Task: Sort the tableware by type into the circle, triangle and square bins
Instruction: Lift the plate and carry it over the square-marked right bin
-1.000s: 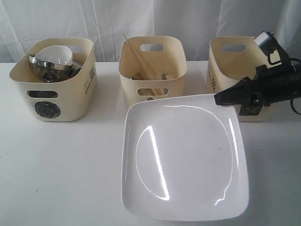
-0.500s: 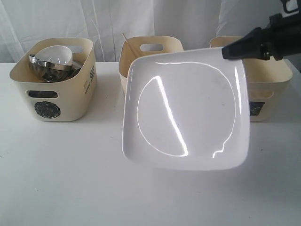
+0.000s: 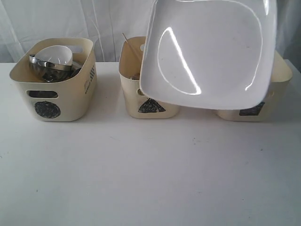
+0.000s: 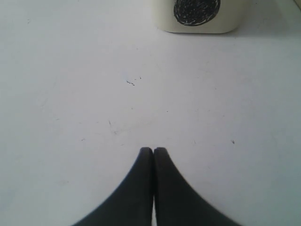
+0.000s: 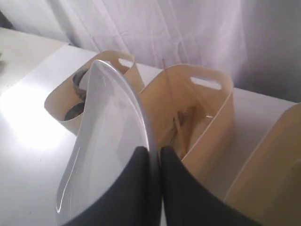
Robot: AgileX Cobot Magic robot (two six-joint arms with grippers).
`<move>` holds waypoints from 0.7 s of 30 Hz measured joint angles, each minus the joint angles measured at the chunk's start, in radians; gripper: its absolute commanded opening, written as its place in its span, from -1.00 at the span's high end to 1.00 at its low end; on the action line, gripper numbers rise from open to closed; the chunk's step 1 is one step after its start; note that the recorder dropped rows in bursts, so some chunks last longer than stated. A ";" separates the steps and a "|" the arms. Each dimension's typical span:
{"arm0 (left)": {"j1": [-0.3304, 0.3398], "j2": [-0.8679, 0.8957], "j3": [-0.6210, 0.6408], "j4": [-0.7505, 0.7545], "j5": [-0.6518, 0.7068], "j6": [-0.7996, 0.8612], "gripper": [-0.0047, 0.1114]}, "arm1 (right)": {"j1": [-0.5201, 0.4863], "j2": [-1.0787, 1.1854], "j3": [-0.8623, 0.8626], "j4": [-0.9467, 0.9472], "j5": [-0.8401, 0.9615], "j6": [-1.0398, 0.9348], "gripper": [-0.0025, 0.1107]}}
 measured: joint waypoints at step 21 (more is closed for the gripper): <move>0.000 0.000 0.000 0.000 0.000 0.000 0.92 | -0.267 0.164 -0.142 0.290 -0.099 -0.005 0.96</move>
